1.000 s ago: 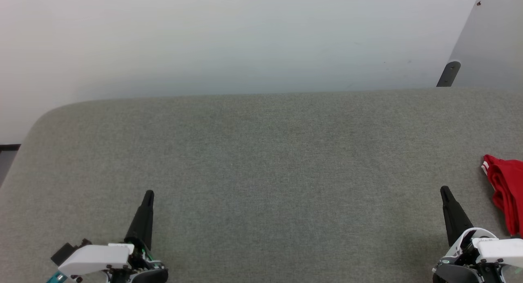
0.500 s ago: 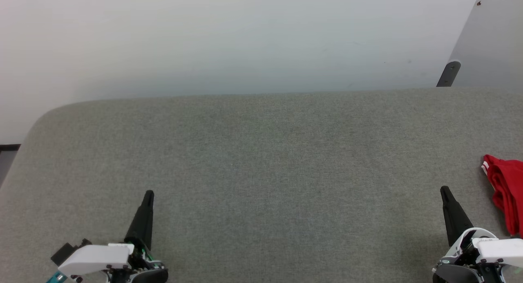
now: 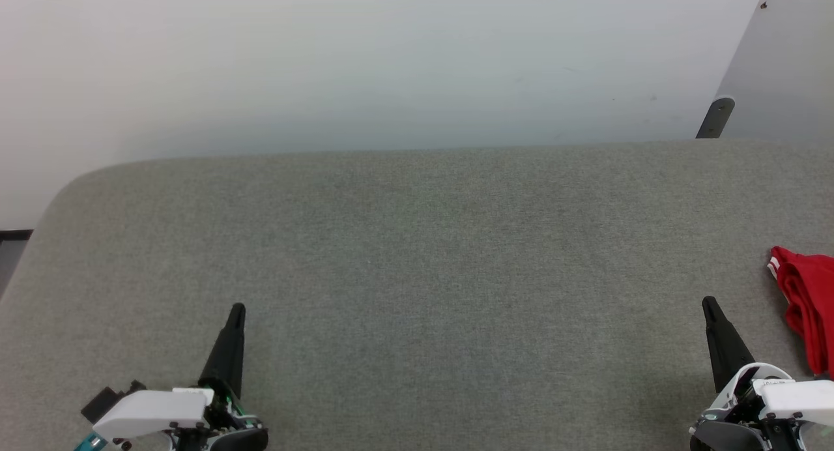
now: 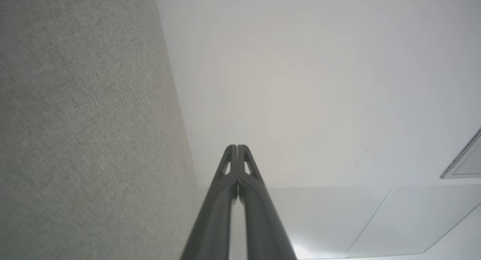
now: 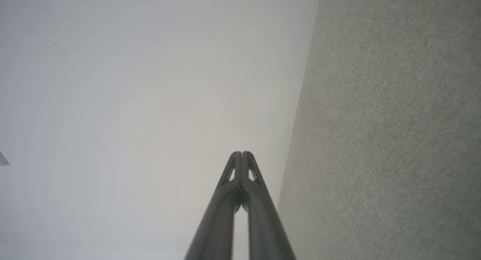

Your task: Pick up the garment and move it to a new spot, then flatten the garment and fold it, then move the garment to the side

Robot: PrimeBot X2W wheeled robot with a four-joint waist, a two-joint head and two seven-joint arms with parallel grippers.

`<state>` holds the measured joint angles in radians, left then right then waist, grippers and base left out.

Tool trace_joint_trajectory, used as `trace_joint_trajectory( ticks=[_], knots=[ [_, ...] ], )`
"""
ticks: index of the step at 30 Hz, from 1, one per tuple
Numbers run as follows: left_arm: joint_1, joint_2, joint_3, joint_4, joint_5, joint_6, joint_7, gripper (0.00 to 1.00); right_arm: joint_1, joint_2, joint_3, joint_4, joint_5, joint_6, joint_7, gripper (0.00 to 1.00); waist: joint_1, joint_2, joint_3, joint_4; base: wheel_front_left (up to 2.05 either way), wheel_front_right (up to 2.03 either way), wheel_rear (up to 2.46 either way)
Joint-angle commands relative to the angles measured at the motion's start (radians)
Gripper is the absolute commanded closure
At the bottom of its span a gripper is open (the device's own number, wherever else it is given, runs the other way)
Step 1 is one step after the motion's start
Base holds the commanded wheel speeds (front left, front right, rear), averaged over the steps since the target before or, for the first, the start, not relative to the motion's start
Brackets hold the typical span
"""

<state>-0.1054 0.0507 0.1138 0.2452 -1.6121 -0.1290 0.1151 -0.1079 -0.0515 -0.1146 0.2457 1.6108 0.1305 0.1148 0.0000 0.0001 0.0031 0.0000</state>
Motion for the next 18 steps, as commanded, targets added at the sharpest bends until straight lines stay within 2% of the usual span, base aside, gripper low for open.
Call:
trace_joint_trajectory(
  ticks=[1, 18],
  knots=[
    [-0.01, -0.001, 0.003, 0.001, 0.0, -0.003, 0.002, 1.0, -0.004, 0.004, 0.001, 0.0, 0.004, 0.0, 0.001, 1.0, 0.0, -0.0001, 0.0, 0.0, 0.0, 0.0, 0.0],
    [-0.01, -0.001, 0.003, 0.001, 0.0, -0.003, 0.002, 1.0, -0.004, 0.004, 0.001, 0.0, 0.004, 0.0, 0.001, 1.0, 0.0, -0.0001, 0.0, 0.0, 0.0, 0.0, 0.0]
  ],
)
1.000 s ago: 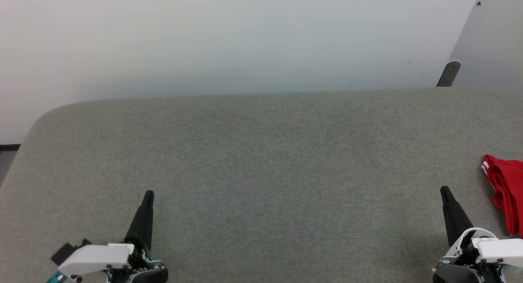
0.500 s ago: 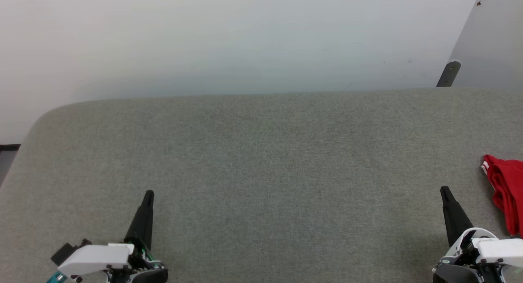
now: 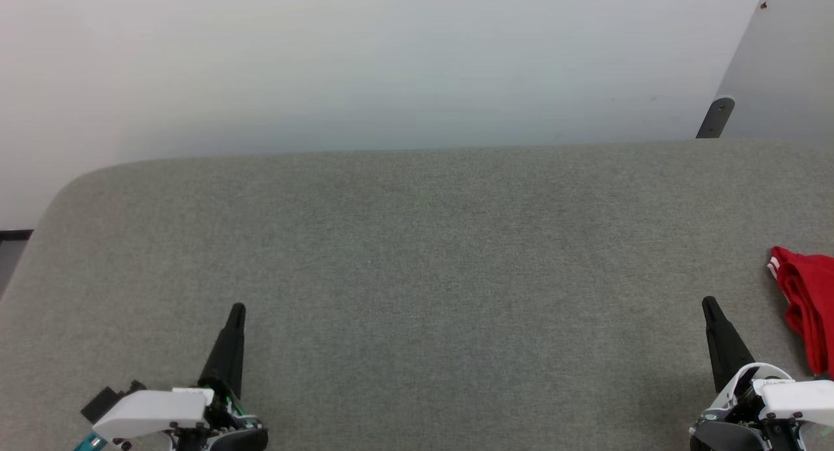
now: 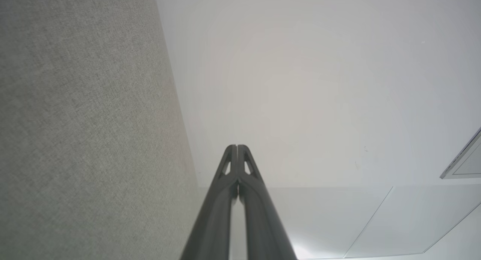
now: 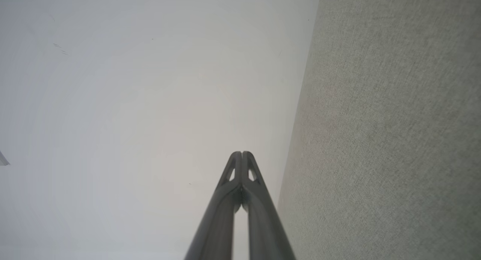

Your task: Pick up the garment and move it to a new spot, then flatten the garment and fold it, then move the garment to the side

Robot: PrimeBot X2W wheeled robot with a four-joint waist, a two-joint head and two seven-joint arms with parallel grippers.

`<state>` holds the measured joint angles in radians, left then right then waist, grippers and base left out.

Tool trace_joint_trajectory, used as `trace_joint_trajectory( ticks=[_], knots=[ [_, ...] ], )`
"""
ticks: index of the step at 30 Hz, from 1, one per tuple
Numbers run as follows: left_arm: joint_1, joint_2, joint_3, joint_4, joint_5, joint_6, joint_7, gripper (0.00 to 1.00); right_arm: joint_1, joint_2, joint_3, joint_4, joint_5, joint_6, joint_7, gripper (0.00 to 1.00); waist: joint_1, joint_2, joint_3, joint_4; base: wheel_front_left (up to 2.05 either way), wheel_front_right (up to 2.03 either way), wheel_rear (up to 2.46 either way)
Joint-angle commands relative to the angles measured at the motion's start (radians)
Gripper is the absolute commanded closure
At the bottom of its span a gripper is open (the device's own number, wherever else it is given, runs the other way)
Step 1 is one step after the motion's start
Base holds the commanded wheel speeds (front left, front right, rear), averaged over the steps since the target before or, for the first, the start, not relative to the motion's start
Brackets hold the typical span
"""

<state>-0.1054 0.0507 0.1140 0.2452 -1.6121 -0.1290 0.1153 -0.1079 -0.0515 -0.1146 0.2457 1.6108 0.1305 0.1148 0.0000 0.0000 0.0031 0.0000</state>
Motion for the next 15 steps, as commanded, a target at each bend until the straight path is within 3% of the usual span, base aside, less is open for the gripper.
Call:
trace_joint_trajectory(
  ticks=[1, 15],
  knots=[
    [-0.01, -0.001, 0.003, 0.001, 0.0, -0.003, 0.002, 1.0, -0.004, 0.004, 0.001, 0.0, 0.004, 0.0, 0.001, 1.0, 0.0, 0.0, 0.0, 0.0, 0.0, 0.0, 0.0],
    [-0.01, -0.001, 0.002, 0.001, 0.0, -0.003, 0.002, 1.0, -0.004, 0.004, 0.001, 0.0, 0.004, 0.0, 0.001, 1.0, 0.0, 0.0, 0.0, 0.0, 0.0, 0.0, 0.0]
  ],
)
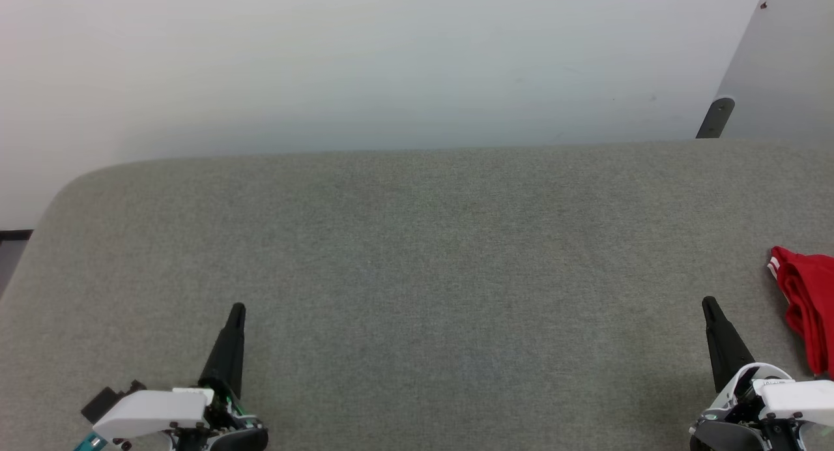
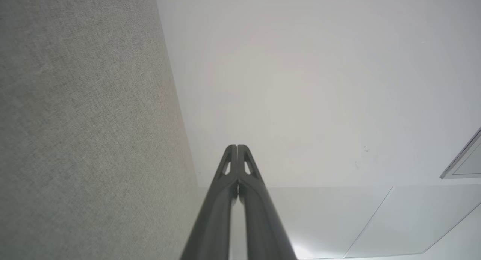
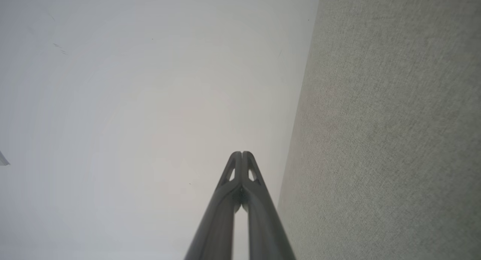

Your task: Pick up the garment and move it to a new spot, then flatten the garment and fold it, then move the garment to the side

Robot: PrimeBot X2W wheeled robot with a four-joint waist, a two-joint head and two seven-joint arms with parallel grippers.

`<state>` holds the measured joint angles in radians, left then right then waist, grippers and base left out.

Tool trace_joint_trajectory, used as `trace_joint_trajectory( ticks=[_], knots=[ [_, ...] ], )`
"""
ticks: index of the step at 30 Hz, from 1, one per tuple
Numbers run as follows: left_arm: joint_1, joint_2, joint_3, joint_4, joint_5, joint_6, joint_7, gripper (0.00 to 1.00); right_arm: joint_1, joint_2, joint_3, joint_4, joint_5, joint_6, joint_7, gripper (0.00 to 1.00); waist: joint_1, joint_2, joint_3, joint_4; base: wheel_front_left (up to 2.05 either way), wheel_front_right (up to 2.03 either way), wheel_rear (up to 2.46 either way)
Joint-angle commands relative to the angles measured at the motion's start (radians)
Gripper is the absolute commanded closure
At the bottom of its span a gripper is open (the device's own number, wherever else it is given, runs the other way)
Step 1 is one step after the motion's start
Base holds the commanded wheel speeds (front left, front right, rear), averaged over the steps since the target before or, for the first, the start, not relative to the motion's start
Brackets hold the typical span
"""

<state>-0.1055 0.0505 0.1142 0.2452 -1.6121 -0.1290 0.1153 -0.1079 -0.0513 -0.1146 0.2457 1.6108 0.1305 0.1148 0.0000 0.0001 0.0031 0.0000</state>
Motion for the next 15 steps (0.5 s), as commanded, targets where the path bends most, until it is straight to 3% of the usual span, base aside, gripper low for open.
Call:
trace_joint_trajectory(
  ticks=[1, 15],
  knots=[
    [-0.009, -0.001, 0.002, 0.001, 0.0, -0.003, 0.002, 1.0, -0.004, 0.003, 0.001, 0.0, 0.004, 0.0, 0.001, 1.0, 0.0, -0.0001, 0.0, 0.0, 0.0, 0.0, 0.0],
    [-0.009, -0.001, 0.002, 0.001, 0.0, -0.003, 0.002, 1.0, -0.004, 0.003, 0.001, 0.0, 0.004, 0.0, 0.001, 1.0, 0.0, -0.0001, 0.0, 0.0, 0.0, 0.0, 0.0]
  ],
)
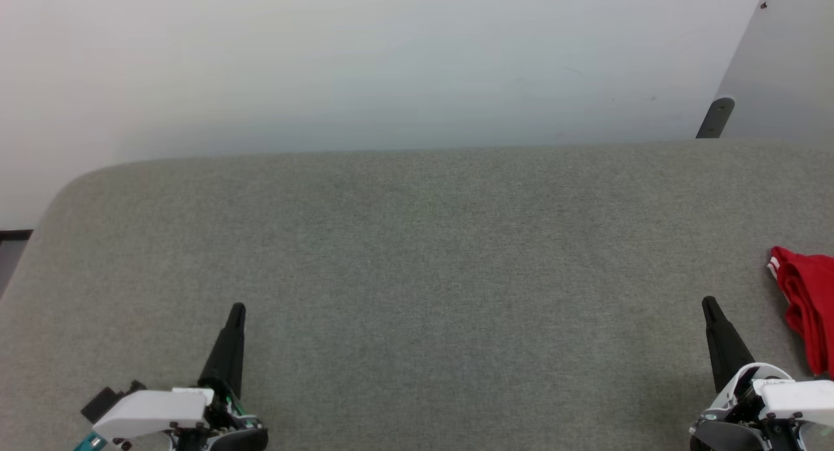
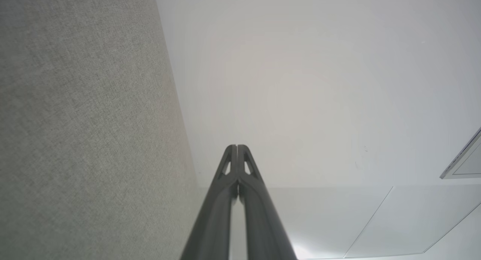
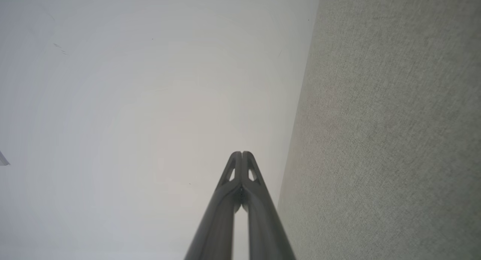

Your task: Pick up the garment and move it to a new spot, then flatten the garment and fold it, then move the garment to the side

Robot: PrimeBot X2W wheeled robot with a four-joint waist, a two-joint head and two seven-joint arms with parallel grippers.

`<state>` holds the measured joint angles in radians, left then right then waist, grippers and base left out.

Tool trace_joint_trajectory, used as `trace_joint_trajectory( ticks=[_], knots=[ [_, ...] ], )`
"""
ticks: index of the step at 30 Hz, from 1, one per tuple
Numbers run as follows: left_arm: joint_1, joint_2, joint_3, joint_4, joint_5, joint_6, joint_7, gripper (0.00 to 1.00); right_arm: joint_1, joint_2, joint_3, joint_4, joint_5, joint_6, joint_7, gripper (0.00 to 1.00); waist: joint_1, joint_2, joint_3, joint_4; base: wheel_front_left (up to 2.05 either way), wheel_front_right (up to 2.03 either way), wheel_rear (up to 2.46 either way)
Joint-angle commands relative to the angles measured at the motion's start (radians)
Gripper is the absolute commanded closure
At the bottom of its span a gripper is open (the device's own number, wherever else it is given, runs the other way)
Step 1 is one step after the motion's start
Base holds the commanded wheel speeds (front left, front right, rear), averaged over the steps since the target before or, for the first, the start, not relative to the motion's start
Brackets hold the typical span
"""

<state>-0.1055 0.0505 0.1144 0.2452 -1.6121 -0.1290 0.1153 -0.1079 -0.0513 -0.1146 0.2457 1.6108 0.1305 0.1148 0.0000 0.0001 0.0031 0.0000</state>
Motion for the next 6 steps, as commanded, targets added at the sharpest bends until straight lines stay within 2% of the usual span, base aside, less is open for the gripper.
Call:
trace_joint_trajectory(
  ticks=[1, 6],
  knots=[
    [-0.009, -0.001, 0.002, 0.001, 0.0, -0.003, 0.002, 1.0, -0.004, 0.003, 0.001, 0.0, 0.004, 0.0, 0.001, 1.0, 0.0, -0.0001, 0.0, 0.0, 0.0, 0.0, 0.0],
    [-0.009, -0.001, 0.002, 0.001, 0.0, -0.003, 0.002, 1.0, -0.004, 0.003, 0.001, 0.0, 0.004, 0.0, 0.001, 1.0, 0.0, -0.0001, 0.0, 0.0, 0.0, 0.0, 0.0]
  ],
)
